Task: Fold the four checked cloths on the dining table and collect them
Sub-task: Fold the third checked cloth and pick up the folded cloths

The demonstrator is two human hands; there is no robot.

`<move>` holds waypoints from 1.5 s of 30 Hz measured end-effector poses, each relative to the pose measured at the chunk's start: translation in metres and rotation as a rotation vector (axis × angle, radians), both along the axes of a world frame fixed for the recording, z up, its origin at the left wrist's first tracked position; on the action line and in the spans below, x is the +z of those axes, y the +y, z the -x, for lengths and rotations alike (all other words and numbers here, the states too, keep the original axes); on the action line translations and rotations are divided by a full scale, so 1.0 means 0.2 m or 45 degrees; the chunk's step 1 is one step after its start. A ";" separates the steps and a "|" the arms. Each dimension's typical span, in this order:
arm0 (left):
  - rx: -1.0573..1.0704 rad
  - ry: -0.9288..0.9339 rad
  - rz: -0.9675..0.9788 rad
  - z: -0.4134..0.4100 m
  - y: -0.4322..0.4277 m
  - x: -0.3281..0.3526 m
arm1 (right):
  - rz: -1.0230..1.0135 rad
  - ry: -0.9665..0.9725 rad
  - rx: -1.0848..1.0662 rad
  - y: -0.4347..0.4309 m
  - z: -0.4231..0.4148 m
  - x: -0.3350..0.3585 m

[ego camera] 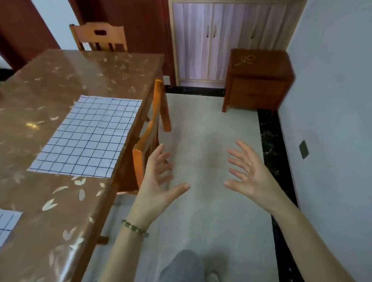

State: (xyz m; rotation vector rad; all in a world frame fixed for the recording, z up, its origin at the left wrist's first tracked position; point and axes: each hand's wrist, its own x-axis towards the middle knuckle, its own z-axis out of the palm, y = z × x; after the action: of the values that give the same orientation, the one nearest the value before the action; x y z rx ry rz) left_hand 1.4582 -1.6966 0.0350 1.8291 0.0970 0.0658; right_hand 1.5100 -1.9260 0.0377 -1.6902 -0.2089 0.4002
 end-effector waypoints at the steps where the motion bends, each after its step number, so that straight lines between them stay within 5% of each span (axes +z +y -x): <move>1: 0.049 0.007 -0.001 -0.03 0.02 0.00 | 0.001 0.004 0.039 0.03 -0.07 -0.01; 19: 0.640 -0.038 0.070 -1.01 0.69 -0.12 | 0.062 -0.065 0.625 0.93 -1.52 0.01; 45: 1.739 0.131 0.188 -1.41 1.17 -0.29 | 0.197 0.017 1.796 2.36 -2.31 -0.21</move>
State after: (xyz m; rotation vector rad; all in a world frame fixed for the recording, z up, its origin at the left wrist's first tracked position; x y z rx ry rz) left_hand 1.7402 -1.4618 -0.0229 1.3154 1.3572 0.8813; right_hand 1.9722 -1.4535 -0.0042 -1.4385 -1.4012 1.4702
